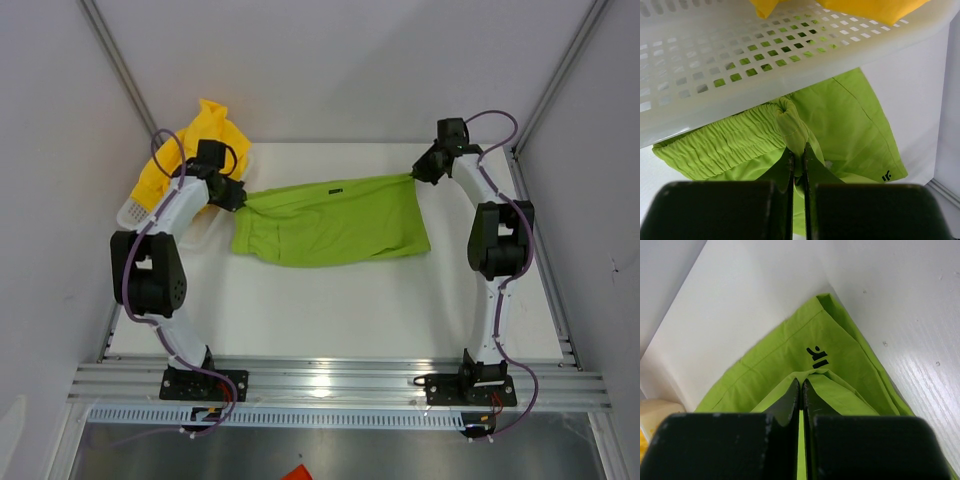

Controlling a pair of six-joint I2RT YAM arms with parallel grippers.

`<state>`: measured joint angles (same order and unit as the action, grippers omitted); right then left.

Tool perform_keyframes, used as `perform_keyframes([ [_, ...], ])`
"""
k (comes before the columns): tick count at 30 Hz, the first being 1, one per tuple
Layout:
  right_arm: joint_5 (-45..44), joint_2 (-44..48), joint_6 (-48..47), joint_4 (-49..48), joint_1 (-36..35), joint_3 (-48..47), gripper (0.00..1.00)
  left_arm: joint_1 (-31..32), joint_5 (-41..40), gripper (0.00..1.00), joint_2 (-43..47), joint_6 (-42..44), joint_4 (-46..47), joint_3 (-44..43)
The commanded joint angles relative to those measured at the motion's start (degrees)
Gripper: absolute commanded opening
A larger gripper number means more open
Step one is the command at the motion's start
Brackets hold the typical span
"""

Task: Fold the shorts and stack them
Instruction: Fold the shorts

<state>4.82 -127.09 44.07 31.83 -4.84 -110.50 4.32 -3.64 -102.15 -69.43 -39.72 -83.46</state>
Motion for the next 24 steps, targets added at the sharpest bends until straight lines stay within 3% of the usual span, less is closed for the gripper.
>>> perform_keyframes([
  [1, -1.92, 1.05, -0.04, -3.45, 1.15, -1.56, 0.0, -0.89, -0.84, 0.0, -0.59, 0.96, 1.76, -3.46],
  [13, -0.51, -3.34, 1.72, -8.62, 1.5, -2.79, 0.01, -0.89, -1.37, 0.04, -2.0, 2.72, 5.18, -3.9],
  [14, 0.53, -3.69, 1.54, -9.07, 1.5, -2.79, 0.12, -0.89, -0.67, 0.2, -2.18, 3.5, 7.01, -3.9],
  [16, 0.8, -4.4, 1.45, -9.16, 1.5, -3.49, 0.33, -0.89, 0.64, 0.41, -2.27, 6.83, 9.83, -3.55],
  [17, 1.07, -4.48, 1.37, -9.16, 1.5, -3.76, 0.55, -0.89, 1.43, 0.64, -2.27, 7.2, 10.8, -3.38],
  [19, 0.98, -4.14, 0.75, -9.07, 1.33, -4.2, 0.62, -0.89, 1.53, 0.8, -1.65, 7.81, 10.98, -3.81],
  [20, 0.72, -3.7, 0.58, -8.98, 1.33, -4.55, 0.68, -0.8, 1.09, 0.94, -1.3, 7.82, 10.72, -3.9],
  [21, 0.28, -2.91, 0.4, -8.9, 1.33, -4.64, 0.7, -0.8, -0.13, 0.99, -0.08, 8.08, 10.55, -3.9],
  [24, 0.63, -1.5, -0.48, -8.81, 1.41, -4.73, 0.72, -0.63, -1.81, 0.99, 2.56, 9.13, 10.81, -3.99],
])
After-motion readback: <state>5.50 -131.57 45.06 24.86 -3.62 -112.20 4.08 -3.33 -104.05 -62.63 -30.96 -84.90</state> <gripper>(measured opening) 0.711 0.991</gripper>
